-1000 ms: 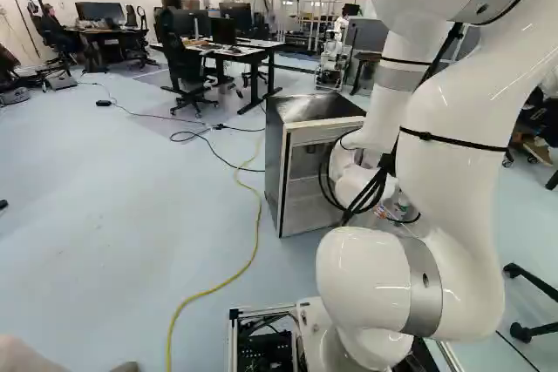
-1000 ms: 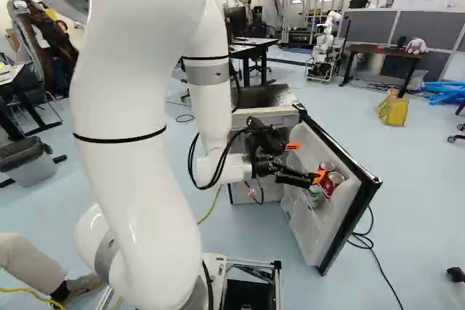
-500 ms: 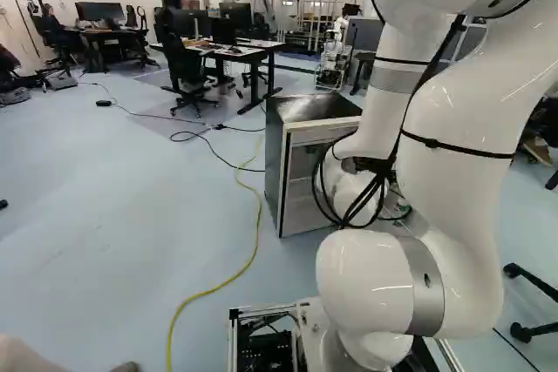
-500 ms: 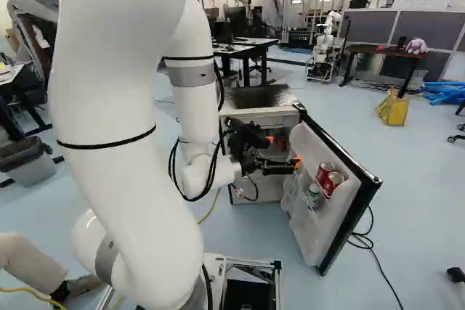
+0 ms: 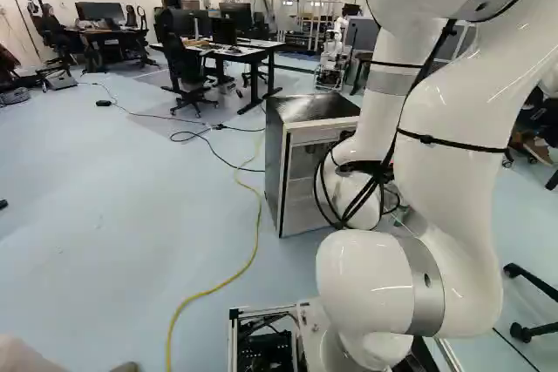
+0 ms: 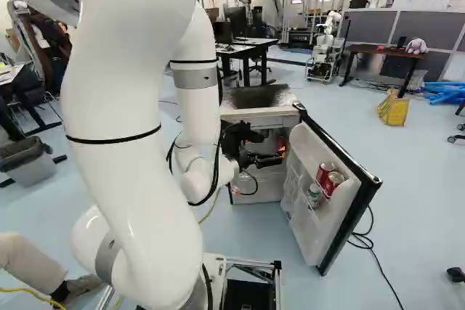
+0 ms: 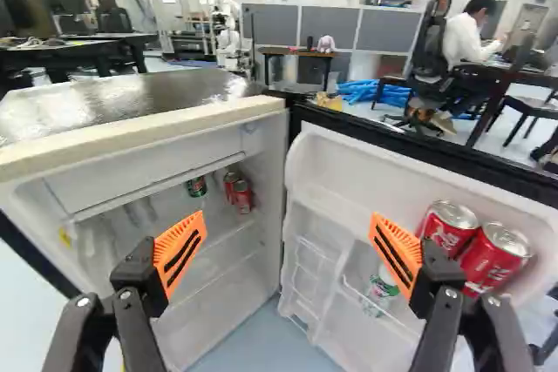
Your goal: Grab a drink from the fridge
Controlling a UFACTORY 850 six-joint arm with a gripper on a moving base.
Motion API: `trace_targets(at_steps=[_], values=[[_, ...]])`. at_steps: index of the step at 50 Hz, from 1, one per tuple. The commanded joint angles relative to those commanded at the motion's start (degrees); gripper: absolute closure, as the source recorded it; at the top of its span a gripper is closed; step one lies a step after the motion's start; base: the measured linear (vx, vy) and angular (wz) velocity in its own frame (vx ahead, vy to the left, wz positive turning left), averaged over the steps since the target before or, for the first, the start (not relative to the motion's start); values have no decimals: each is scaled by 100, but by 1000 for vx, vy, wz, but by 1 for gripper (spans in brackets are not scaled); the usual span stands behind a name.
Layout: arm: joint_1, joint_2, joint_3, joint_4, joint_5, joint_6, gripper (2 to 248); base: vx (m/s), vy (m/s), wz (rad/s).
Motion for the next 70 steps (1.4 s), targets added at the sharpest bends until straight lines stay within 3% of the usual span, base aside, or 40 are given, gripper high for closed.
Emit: trace_targets(at_steps=[8, 15, 48, 70], values=[[0, -176, -48, -422, 0, 0, 3, 0, 0, 0], [1, -322, -90, -560, 0, 0, 3, 0, 0, 0], [4, -1057, -348, -595, 0, 0, 3, 0, 0, 0], [52, -1675, -758, -595, 0, 0, 3, 0, 0, 0]])
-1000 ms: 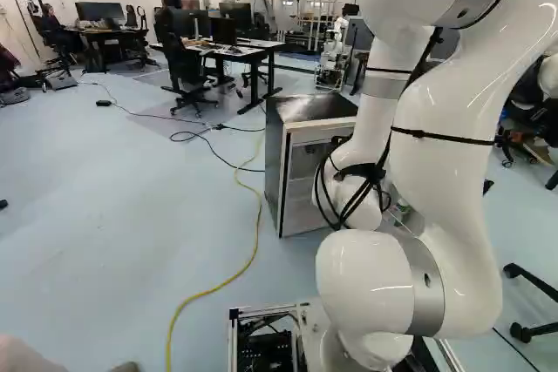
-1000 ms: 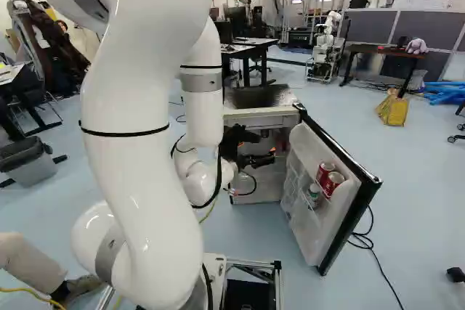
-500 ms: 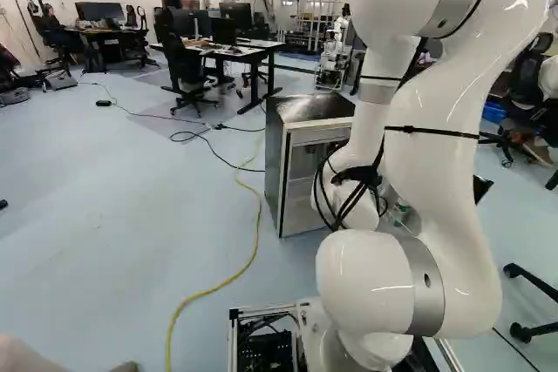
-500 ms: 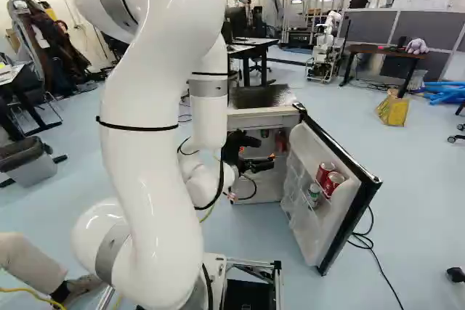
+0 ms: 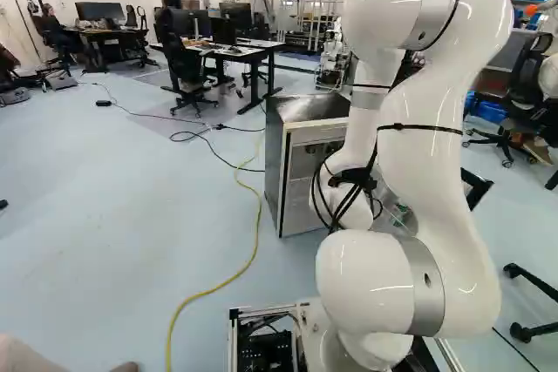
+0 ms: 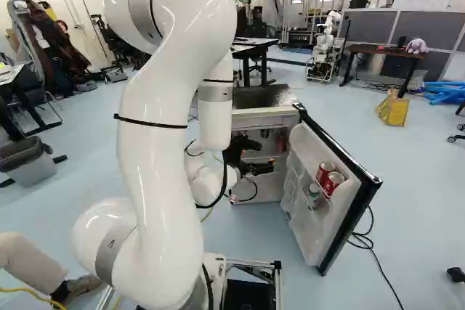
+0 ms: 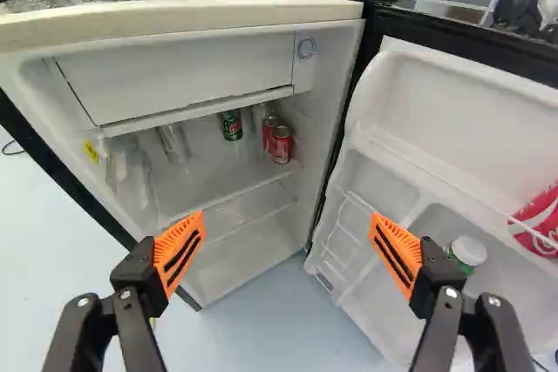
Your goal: Grab a drink from the fridge
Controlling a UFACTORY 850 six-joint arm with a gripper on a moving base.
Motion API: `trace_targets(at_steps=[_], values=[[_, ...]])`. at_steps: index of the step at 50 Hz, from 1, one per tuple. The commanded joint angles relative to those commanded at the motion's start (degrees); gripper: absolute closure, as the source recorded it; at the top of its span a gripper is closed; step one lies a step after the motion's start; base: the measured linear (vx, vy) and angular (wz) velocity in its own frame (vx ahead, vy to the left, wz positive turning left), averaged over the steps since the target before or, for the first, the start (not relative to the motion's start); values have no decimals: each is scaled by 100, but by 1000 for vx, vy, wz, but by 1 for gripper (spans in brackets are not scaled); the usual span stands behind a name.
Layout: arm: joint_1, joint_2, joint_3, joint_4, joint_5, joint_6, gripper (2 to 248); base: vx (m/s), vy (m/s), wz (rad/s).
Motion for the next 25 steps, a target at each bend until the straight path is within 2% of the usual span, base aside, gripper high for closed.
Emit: trace_targets(at_steps=[25], values=[[74, -743, -613, 0, 0, 0, 3, 0, 0, 0]])
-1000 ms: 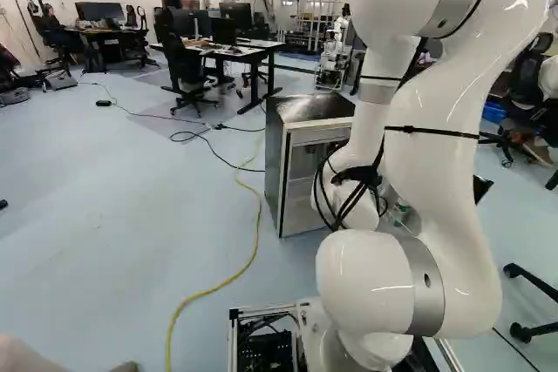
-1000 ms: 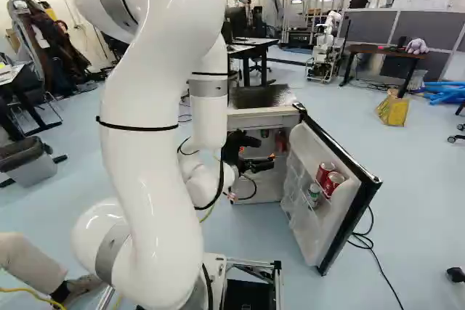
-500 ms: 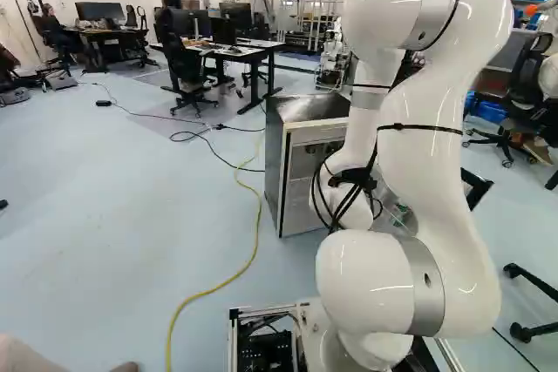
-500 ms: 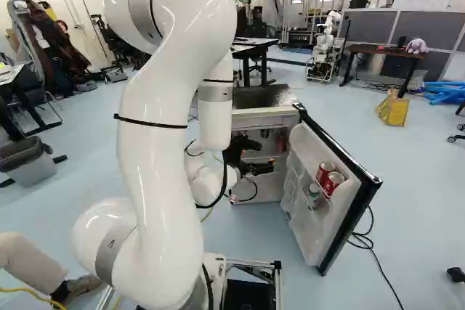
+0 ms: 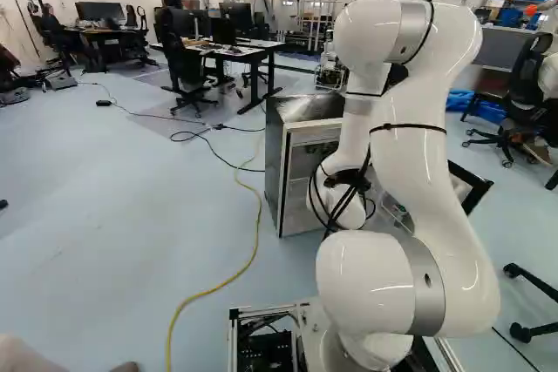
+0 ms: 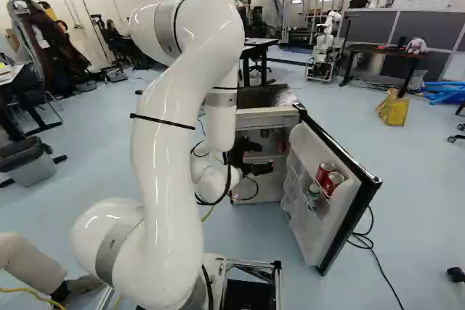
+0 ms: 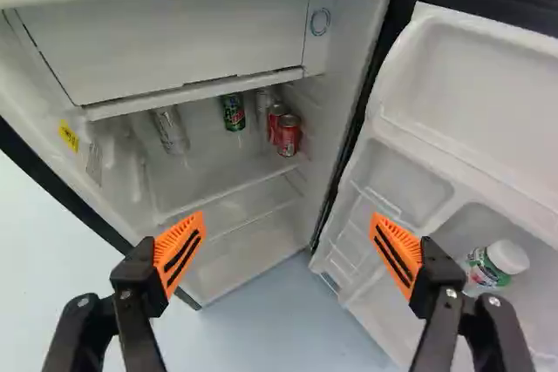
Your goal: Grab a drink from the fridge
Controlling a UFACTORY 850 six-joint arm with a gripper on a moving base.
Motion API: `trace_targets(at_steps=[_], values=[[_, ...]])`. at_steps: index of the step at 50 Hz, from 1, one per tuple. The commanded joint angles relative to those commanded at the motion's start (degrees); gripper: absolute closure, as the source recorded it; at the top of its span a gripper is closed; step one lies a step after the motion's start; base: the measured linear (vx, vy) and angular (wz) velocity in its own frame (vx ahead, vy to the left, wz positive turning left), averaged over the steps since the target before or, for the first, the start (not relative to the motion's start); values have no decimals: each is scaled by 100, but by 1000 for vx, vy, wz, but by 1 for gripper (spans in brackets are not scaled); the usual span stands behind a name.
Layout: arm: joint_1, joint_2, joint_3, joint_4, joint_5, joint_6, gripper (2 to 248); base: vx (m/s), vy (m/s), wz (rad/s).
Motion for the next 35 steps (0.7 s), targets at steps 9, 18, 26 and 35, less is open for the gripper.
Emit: trace_targets(at_steps=[9, 18, 26, 35], values=[[28, -268, -243, 0, 0, 0, 3, 0, 0, 0], [47, -534, -494, 0, 0, 0, 3, 0, 0, 0], [46, -772, -729, 0, 0, 0, 3, 0, 0, 0], [20, -1043, -1009, -8, 0, 0, 3, 0, 0, 0]])
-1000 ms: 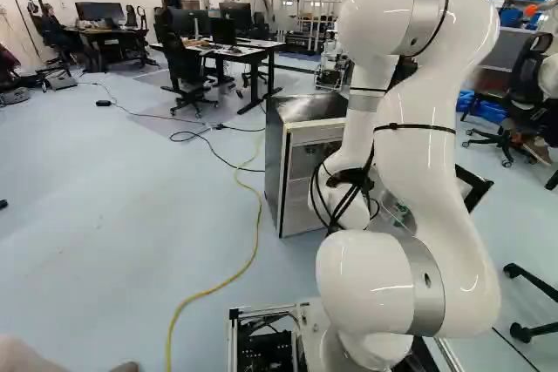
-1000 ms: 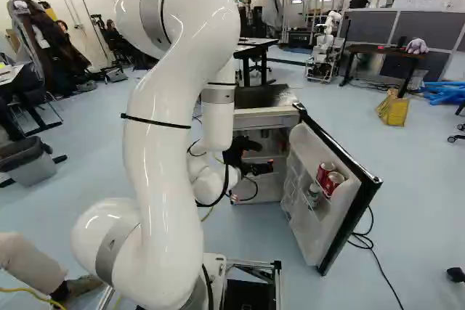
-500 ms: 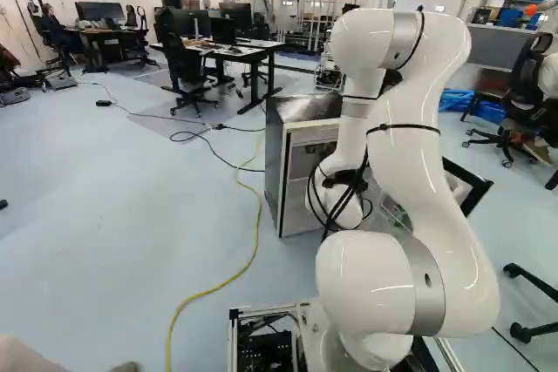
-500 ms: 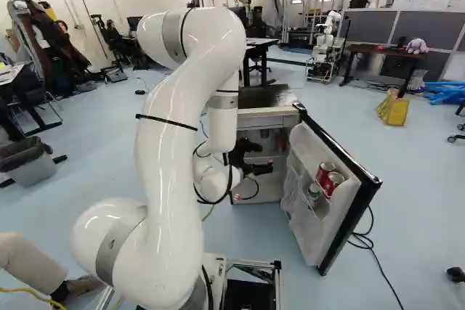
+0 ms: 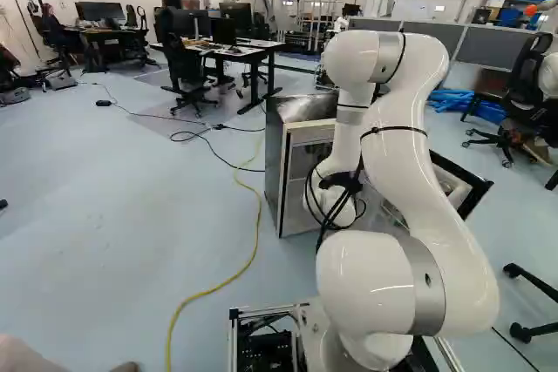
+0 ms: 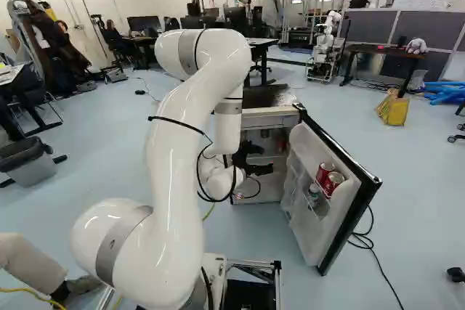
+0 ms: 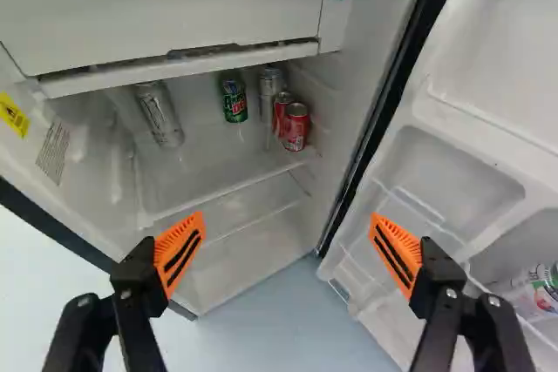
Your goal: Grab a drink from the fridge
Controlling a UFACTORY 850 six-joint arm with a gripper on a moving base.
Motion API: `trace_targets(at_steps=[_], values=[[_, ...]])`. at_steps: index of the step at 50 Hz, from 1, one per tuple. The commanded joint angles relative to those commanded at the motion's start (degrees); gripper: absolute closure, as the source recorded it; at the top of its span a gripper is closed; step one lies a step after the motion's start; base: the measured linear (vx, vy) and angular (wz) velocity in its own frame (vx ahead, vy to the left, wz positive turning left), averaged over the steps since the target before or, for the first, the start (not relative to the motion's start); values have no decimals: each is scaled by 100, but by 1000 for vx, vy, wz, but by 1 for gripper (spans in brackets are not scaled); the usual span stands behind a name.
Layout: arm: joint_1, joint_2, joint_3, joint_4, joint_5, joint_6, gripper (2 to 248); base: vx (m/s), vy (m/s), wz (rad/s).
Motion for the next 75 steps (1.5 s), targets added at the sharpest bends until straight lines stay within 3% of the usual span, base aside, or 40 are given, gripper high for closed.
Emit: trace_targets(at_steps=[44, 75], values=[[-132, -1302, -1469, -288, 0, 0, 3, 0, 0, 0], [-129, -1680, -2194, -456, 0, 0, 3, 0, 0, 0]])
